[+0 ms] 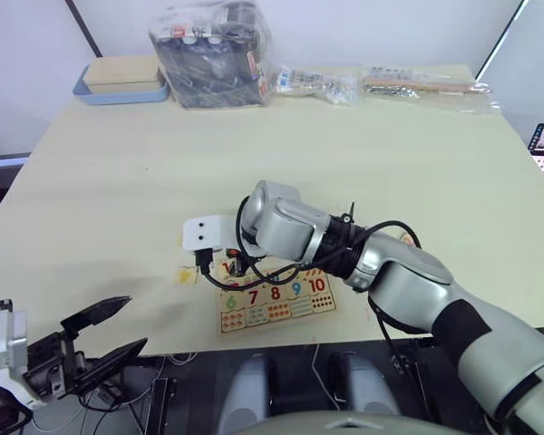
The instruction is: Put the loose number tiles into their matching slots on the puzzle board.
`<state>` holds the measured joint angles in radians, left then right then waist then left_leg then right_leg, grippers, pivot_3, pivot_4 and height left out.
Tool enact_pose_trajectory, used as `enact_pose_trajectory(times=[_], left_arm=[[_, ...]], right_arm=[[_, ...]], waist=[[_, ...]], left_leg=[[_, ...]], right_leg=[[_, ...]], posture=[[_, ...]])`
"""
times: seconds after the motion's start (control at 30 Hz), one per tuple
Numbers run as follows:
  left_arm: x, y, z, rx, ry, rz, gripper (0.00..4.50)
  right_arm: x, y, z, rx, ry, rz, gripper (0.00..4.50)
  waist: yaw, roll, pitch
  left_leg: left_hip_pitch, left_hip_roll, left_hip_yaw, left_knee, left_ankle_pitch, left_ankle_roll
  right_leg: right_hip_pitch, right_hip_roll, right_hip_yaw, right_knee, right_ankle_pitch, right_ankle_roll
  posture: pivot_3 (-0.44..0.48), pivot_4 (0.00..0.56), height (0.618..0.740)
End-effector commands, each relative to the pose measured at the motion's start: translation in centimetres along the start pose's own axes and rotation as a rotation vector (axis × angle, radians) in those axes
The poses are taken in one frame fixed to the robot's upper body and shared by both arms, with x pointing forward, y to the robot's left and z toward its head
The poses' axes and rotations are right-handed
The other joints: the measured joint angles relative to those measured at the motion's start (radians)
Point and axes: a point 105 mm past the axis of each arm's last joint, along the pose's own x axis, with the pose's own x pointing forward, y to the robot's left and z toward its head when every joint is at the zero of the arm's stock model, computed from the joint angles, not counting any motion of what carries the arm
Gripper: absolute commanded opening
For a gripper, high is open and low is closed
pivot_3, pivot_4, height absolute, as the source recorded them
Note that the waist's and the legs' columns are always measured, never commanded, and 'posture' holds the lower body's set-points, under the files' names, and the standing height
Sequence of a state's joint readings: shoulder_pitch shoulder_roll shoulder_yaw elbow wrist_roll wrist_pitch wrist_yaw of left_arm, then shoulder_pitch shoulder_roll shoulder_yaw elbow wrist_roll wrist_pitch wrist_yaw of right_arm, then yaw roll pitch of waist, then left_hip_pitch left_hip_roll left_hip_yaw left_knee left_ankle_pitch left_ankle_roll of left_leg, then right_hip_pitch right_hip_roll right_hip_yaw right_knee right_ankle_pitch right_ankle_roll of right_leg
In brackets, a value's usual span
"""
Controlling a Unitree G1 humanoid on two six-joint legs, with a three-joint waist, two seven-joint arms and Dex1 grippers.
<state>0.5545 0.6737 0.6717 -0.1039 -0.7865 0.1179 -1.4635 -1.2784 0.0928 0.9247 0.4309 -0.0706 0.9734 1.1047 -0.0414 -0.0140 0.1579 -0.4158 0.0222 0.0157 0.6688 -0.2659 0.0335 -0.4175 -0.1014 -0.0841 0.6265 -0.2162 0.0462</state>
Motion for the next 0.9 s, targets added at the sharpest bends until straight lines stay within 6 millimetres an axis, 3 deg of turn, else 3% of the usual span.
enact_pose_trajectory(times=[0.03, 0.9], left_arm=[[-0.65, -0.01, 0.57, 0.036, -0.006, 0.016, 4.5], [-0.64, 0.11, 0.48, 0.034, 0.0, 0.01, 4.5]], right_arm=[[-0.19, 0.14, 0.83, -0.018, -0.029, -0.002, 0.89], [-0.69, 0.48, 1.42, 0.133, -0.063, -0.005, 0.89]], waist=[[0.0, 0.0, 0.0], [0.0, 0.0, 0.0]], left_leg=[[0.0, 0.0, 0.0, 0.0, 0.0, 0.0], [0.0, -0.002, -0.009, 0.0, 0.003, -0.004]], right_leg=[[0.0, 0.0, 0.0, 0.0, 0.0, 0.0], [0.004, 0.002, -0.007, 0.001, -0.001, -0.001]], posture=[[0.0, 0.15, 0.74], [0.0, 0.15, 0.74]])
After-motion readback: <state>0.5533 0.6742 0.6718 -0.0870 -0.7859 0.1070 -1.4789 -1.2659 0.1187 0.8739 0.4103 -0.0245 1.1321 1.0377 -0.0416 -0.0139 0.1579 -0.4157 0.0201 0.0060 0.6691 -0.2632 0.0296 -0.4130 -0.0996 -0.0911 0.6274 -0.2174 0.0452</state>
